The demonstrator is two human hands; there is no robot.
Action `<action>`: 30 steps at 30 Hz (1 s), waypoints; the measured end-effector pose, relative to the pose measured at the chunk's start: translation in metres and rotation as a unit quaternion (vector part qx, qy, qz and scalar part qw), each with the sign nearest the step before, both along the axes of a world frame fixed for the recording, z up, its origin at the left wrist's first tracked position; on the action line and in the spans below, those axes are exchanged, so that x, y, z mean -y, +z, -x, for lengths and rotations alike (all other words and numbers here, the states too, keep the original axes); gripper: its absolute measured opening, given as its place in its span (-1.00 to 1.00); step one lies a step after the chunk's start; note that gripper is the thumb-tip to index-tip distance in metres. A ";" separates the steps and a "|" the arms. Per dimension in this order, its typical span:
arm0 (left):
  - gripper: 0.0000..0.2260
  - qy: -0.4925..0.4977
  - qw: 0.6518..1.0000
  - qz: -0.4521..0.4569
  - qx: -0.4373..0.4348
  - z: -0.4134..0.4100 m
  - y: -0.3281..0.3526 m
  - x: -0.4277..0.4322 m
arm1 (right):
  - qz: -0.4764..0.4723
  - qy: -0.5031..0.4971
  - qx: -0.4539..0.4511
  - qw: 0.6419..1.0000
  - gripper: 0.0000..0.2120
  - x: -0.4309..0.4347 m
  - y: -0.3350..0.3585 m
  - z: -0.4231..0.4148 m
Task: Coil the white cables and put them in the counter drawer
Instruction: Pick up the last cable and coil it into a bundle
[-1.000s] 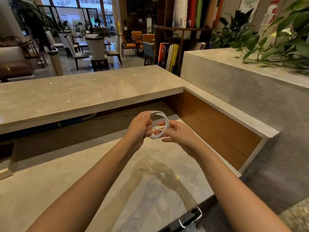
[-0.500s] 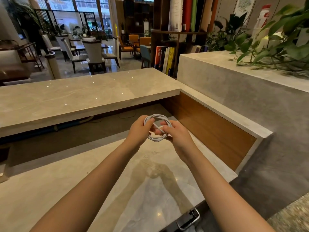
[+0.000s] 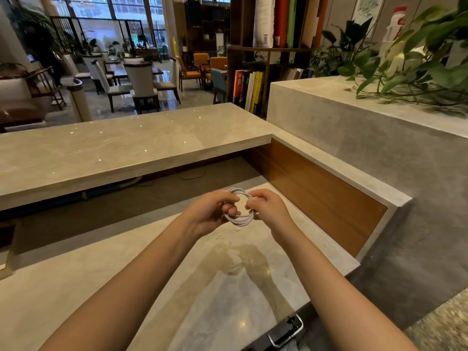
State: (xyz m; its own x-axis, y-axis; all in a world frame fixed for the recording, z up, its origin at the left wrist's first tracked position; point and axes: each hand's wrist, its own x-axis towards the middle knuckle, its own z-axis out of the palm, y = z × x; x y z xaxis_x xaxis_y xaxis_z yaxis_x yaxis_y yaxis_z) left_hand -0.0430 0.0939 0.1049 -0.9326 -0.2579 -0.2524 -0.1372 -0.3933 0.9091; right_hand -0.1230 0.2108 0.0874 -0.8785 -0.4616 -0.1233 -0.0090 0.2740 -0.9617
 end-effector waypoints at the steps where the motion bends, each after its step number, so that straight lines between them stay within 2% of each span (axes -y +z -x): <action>1: -0.89 0.010 0.999 0.041 0.000 0.001 0.000 0.000 | 0.011 0.003 0.000 1.000 -0.78 0.000 0.001 0.000; 4: -0.91 0.045 0.986 0.159 0.002 0.002 -0.002 0.001 | 0.052 -0.004 -0.007 0.999 -0.81 -0.001 0.001 -0.003; 9: -0.91 0.066 0.981 0.182 0.004 0.001 -0.011 0.002 | 0.077 -0.027 -0.038 0.996 -0.86 0.000 -0.001 -0.005; 13: -0.80 0.005 0.984 0.175 0.028 -0.002 -0.008 0.005 | 0.061 -0.036 -0.057 0.996 -0.84 -0.001 -0.002 -0.002; 16: -0.76 -0.073 0.987 0.132 0.048 -0.006 -0.007 0.012 | 0.033 -0.016 -0.083 0.996 -0.77 -0.002 -0.003 -0.002; 20: -0.71 -0.131 0.987 0.077 0.056 -0.012 -0.007 0.013 | -0.021 0.084 -0.199 0.976 -0.58 -0.001 -0.002 -0.004; 23: -0.70 -0.152 0.986 0.063 0.040 -0.016 -0.006 0.016 | -0.033 0.145 -0.235 0.961 -0.63 -0.005 0.002 -0.004; 27: -0.67 -0.133 0.990 0.043 0.019 -0.017 -0.008 0.023 | -0.004 0.162 -0.176 0.971 -0.74 -0.012 0.004 -0.001; 30: -0.85 -0.090 0.994 0.062 -0.008 -0.016 -0.011 0.023 | 0.057 0.169 -0.054 0.983 -0.89 -0.014 0.007 -0.001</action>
